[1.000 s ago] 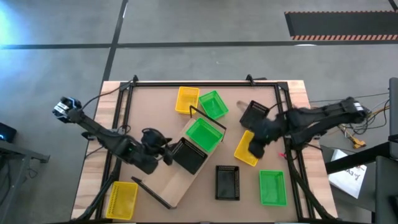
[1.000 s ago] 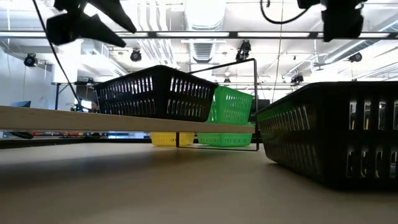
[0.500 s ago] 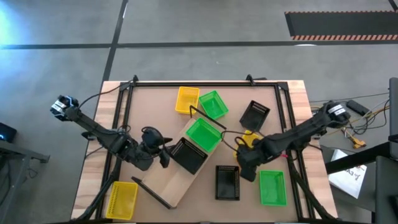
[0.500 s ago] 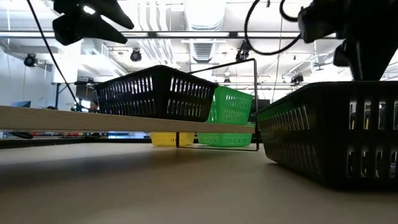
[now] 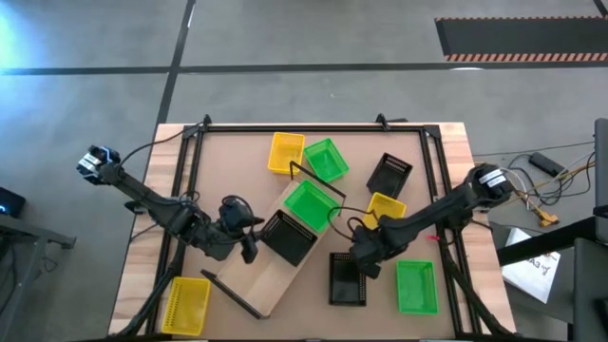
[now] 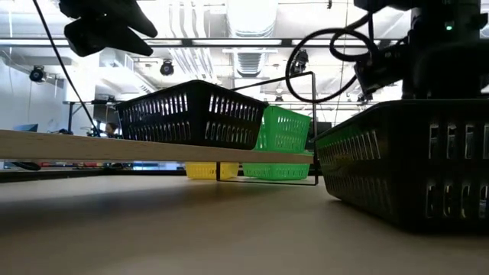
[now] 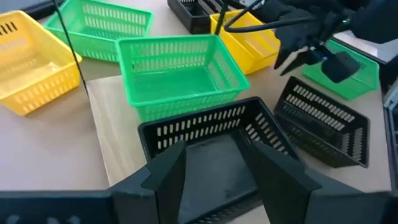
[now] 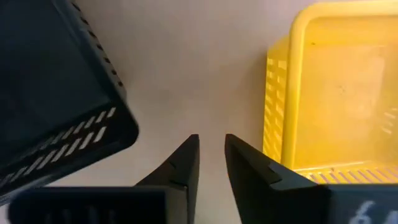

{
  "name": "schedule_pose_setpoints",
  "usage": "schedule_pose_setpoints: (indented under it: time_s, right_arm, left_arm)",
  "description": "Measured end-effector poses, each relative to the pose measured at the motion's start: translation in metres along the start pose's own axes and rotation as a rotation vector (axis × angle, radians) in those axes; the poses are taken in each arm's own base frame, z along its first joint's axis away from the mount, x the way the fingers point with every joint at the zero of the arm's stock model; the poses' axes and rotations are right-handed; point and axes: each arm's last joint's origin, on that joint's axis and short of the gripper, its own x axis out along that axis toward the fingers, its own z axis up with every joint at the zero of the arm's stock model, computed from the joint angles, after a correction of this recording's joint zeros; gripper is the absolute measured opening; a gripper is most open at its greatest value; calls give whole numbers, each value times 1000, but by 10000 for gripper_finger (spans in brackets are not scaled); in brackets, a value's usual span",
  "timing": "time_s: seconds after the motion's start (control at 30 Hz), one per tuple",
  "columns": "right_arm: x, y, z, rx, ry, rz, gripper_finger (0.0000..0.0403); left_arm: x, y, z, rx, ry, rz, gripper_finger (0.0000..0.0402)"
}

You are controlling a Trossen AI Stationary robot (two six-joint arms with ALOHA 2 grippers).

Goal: Stack baskets on shelf by color
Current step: Put the middle yellow bin on the shelf

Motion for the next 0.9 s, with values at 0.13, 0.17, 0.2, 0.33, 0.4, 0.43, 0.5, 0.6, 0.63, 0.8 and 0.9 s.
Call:
schedule_pose_setpoints:
  time_s: [0.13, 0.17, 0.2, 0.33, 0.4, 0.43, 0.5, 0.6, 0.63, 0.8, 0.9]
  right_arm:
    - [2, 0, 0, -2, 7, -10, 38]
    - [1, 0, 0, -6, 4, -8, 29]
    - [-1, 0, 0, -13, 0, -3, 20]
    - [-12, -4, -3, -39, -17, 15, 9]
    - [-20, -7, -6, -53, -24, 23, 8]
    - [-24, -9, -7, -66, -27, 27, 8]
    - [-33, -12, -9, -101, -50, 48, 8]
    - [-45, -16, -12, -129, -97, 69, 8]
    - [-48, -17, -12, -128, -110, 74, 8]
    - [-52, -24, -16, -180, -147, 62, 30]
    - [-44, -29, -20, -209, -131, 42, 69]
  left_arm:
    - [0, -1, -1, -1, 18, -16, 164]
    - [0, -1, -1, -1, 20, -18, 164]
    - [0, -1, 0, -3, 20, -21, 164]
    - [0, -2, 0, -14, 20, -37, 164]
    - [0, -3, 1, -22, 15, -46, 164]
    - [0, -3, 1, -24, 13, -48, 164]
    - [0, -4, 2, -28, 10, -53, 164]
    - [0, -4, 2, -34, 6, -58, 164]
    - [0, -4, 2, -33, 7, -58, 164]
    - [0, -4, 2, -36, 6, -58, 164]
    - [0, -4, 2, -36, 6, -58, 164]
